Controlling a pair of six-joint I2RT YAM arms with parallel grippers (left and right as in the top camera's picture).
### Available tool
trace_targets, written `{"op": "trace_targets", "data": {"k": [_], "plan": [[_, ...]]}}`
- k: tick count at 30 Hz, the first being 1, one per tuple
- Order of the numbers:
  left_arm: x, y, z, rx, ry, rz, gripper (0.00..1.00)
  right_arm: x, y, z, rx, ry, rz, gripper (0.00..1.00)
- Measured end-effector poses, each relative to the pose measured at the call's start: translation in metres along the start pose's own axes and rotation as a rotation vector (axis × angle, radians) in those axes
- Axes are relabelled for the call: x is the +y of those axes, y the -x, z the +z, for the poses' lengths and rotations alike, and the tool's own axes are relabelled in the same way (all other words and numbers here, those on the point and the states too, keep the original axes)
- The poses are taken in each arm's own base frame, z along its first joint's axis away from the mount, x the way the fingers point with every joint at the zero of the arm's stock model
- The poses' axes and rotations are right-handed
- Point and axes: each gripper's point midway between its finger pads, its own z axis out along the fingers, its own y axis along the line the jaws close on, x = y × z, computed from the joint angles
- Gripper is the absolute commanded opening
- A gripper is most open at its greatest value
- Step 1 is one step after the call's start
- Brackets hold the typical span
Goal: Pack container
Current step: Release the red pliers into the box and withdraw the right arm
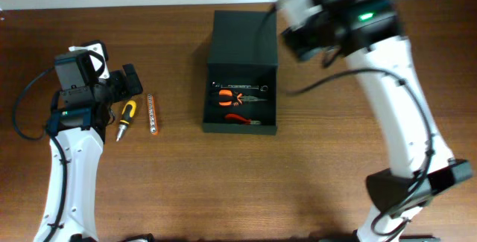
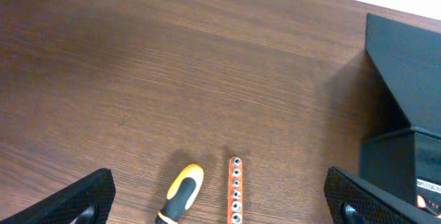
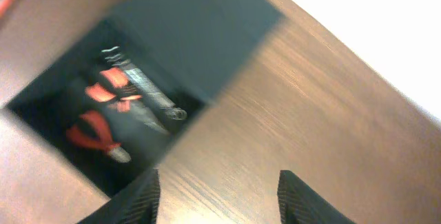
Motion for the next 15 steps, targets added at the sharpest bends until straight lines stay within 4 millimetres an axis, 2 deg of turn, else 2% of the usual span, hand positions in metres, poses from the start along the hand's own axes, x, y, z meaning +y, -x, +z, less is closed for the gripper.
{"op": "trace_targets", "data": {"k": [6, 10, 13, 15], "plan": [[-0.016, -0.022, 0.001, 0.095, -0.095, -0.009, 0.99, -0.104, -0.043, -0.01, 0.004, -0.068, 0.402, 0.66], [-0.016, -0.056, 0.01, 0.243, -0.104, -0.026, 0.99, -0.162, -0.08, -0.024, -0.009, -0.113, 0.615, 0.68], [-0.012, -0.083, 0.021, 0.354, -0.083, -0.037, 1.0, -0.198, -0.108, -0.034, -0.012, -0.156, 0.738, 0.84], [-0.009, -0.092, 0.027, 0.391, -0.073, -0.041, 1.0, -0.215, -0.125, -0.038, -0.007, -0.179, 0.793, 0.9]]}}
